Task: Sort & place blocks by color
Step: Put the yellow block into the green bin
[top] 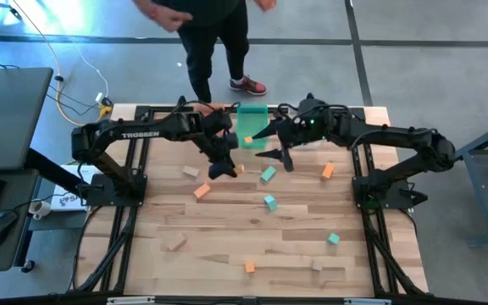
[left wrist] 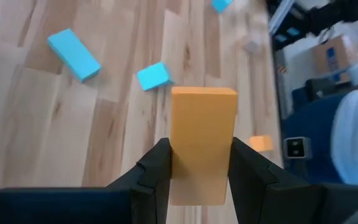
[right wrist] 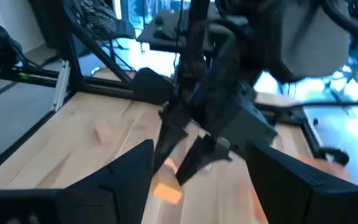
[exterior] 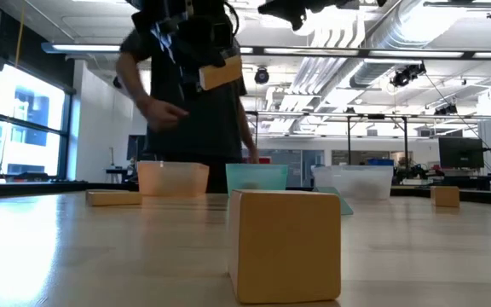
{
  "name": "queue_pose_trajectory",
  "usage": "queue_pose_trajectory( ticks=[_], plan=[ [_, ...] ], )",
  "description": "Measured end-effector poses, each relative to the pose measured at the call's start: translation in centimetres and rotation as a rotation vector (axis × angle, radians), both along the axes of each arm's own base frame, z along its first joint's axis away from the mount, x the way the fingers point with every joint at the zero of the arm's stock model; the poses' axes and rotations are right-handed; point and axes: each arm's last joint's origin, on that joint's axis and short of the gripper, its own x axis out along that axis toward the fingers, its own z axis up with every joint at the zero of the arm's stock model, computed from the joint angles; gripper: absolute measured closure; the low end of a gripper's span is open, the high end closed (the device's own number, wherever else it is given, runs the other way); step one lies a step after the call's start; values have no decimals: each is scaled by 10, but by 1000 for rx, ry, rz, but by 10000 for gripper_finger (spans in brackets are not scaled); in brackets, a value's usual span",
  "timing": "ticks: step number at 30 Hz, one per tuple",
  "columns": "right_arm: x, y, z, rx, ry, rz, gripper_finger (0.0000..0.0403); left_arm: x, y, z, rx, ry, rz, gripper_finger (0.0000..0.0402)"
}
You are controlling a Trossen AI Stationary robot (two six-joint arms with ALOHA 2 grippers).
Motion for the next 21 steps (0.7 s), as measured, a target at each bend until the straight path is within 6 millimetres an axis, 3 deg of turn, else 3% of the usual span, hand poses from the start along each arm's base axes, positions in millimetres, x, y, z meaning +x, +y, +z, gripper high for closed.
queue_pose_trajectory(
  ticks=[10, 21],
  plan=[
    [-5, -14, 31, -78, -98, 104, 164, -10, 20, 3, -158, -55, 2, 304],
    [22, -22, 5, 10, -50, 245, 165, -13, 22, 6, -326, -90, -39, 302]
  ],
)
